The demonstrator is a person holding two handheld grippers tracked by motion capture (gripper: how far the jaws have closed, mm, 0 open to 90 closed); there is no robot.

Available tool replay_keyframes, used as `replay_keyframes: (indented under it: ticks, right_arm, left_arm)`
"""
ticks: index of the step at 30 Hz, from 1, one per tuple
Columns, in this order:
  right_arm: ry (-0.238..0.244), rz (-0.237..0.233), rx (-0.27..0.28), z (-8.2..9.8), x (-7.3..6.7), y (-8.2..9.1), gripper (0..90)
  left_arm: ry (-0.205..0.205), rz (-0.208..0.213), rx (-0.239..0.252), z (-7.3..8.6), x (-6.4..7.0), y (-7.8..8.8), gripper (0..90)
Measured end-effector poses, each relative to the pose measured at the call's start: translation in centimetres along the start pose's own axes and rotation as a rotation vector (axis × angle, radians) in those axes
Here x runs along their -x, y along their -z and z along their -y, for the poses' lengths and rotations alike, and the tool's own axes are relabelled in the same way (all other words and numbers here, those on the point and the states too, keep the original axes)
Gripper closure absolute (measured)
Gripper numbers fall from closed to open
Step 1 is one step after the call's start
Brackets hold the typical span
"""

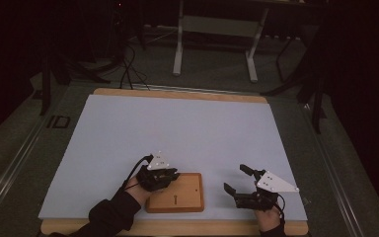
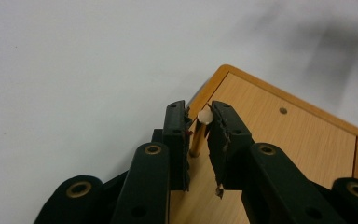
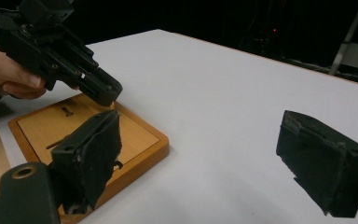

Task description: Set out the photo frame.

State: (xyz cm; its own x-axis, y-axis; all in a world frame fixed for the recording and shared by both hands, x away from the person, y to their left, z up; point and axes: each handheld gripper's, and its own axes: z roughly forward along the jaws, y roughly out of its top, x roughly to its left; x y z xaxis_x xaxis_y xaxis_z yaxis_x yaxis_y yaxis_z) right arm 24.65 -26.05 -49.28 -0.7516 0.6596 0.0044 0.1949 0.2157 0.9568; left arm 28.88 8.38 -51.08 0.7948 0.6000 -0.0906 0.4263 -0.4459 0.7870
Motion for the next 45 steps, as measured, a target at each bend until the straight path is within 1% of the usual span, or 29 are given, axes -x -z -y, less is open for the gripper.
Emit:
replay_keyframes:
  ticks: [1, 3, 4, 5, 6, 7, 9, 11, 12, 15, 16, 20, 24, 25, 27, 29, 30, 31, 32, 33, 35, 36, 37, 38, 39, 40, 41, 43, 45]
  right_arm:
    - [0.000, 0.000, 0.000, 0.0, 0.0, 0.0, 13.5]
    - [0.002, -0.001, -0.002, 0.0, -0.1, 0.0, 13.5]
    - [0.003, -0.001, -0.003, 0.0, -0.1, 0.0, 13.5]
    - [0.003, -0.002, -0.003, 0.0, -0.1, 0.0, 13.6]
    - [0.003, -0.001, -0.003, 0.0, 0.0, 0.0, 13.5]
    - [0.001, -0.001, -0.003, 0.0, 0.0, 0.0, 13.5]
    - [0.001, -0.002, -0.006, 0.1, 0.0, 0.0, 13.5]
    - [-0.001, -0.002, -0.009, 0.1, 0.0, 0.0, 13.5]
    - [-0.001, -0.002, -0.010, 0.1, 0.0, 0.0, 13.5]
    - [0.000, -0.003, -0.011, 0.0, -0.1, 0.0, 13.5]
    - [0.001, -0.003, -0.011, 0.0, -0.1, 0.0, 13.6]
    - [0.001, -0.006, -0.013, 0.0, -0.1, 0.0, 13.5]
    - [0.002, -0.007, -0.020, -0.1, 0.0, 0.0, 13.5]
    - [0.006, 0.001, -0.026, -0.1, -0.1, 0.0, 13.5]
    - [0.020, 0.029, -0.046, -0.2, -0.3, 0.0, 13.4]
    - [0.034, -0.009, -0.072, -0.4, -0.5, -0.1, 13.5]
    - [0.047, -0.015, -0.087, -0.4, -0.7, -0.2, 13.5]
    - [0.047, -0.015, -0.087, -0.4, -0.7, -0.2, 13.5]
    - [0.065, -0.021, -0.103, -0.5, -1.0, -0.3, 13.8]
    - [0.088, -0.091, -0.116, -0.5, -1.4, -0.4, 13.1]
    - [0.115, -0.141, -0.110, -0.6, -2.0, -0.3, 13.1]
    - [0.135, -0.158, -0.115, -0.7, -2.4, -0.4, 13.0]
    - [0.154, -0.165, -0.119, -0.8, -2.7, -0.4, 12.9]
    - [0.183, -0.178, -0.127, -0.9, -3.3, -0.3, 12.9]
    - [0.203, -0.188, -0.135, -1.0, -3.5, -0.4, 12.9]
    - [0.237, -0.194, -0.151, -1.0, -4.0, -0.4, 12.9]
    - [0.257, -0.202, -0.164, -1.0, -4.3, -0.5, 13.0]
    - [0.281, -0.222, -0.192, -1.0, -4.8, -0.6, 13.0]
    - [0.290, -0.242, -0.202, -1.0, -5.1, -0.8, 13.4]
  left_arm:
    - [0.000, -0.003, -0.007, -0.1, 0.1, -0.1, 77.5]
    - [0.010, 0.007, -0.011, -0.1, 0.2, -0.3, 79.5]
    - [0.003, 0.005, -0.012, 0.0, 0.2, -0.4, 79.5]
    - [-0.004, -0.005, -0.014, 0.0, 0.3, -0.4, 79.5]
    - [-0.005, -0.017, -0.011, 0.0, 0.4, -0.4, 81.8]
    - [-0.001, -0.018, -0.010, 0.0, 0.4, -0.4, 82.2]
    - [-0.008, -0.039, -0.007, 0.0, 0.6, -0.4, 82.1]
    - [-0.006, -0.044, -0.005, 0.0, 0.8, -0.4, 82.1]
    - [-0.009, -0.059, 0.001, 0.0, 0.9, -0.3, 82.1]
    - [-0.010, -0.072, 0.004, 0.1, 1.1, -0.3, 83.1]
    - [0.004, -0.063, 0.002, 0.1, 0.9, -0.2, 83.4]
    - [0.030, -0.033, -0.007, -0.1, 0.5, -0.2, 84.0]
    - [0.048, -0.006, -0.016, -0.3, 0.0, -0.3, 84.3]
    - [0.039, -0.004, -0.026, -0.4, -0.1, -0.4, 84.4]
    - [0.042, 0.001, -0.041, -0.6, -0.2, -0.4, 84.5]
    - [0.050, 0.005, -0.057, -0.8, -0.3, -0.5, 84.5]
    - [0.050, 0.005, -0.062, -0.9, -0.3, -0.5, 84.6]
    - [0.050, 0.005, -0.062, -0.9, -0.3, -0.5, 84.5]
    - [0.049, 0.007, -0.070, -1.0, -0.3, -0.5, 84.5]
    - [0.053, 0.011, -0.073, -1.0, -0.4, -0.6, 84.6]
    - [0.046, 0.020, -0.079, -1.1, -0.5, -0.6, 84.6]
    - [0.056, 0.028, -0.080, -1.1, -0.6, -0.6, 84.6]
    - [0.062, 0.039, -0.079, -1.1, -0.8, -0.6, 84.6]
    - [0.054, 0.041, -0.082, -1.2, -0.8, -0.6, 84.6]
    - [0.058, 0.052, -0.084, -1.2, -1.0, -0.6, 84.6]
    - [0.059, 0.062, -0.087, -1.2, -1.1, -0.7, 84.6]
    - [0.049, 0.072, -0.090, -1.3, -1.2, -0.7, 84.6]
    - [0.060, 0.090, -0.096, -1.4, -1.5, -0.7, 84.6]
    - [0.053, 0.105, -0.100, -1.4, -1.7, -0.8, 84.5]
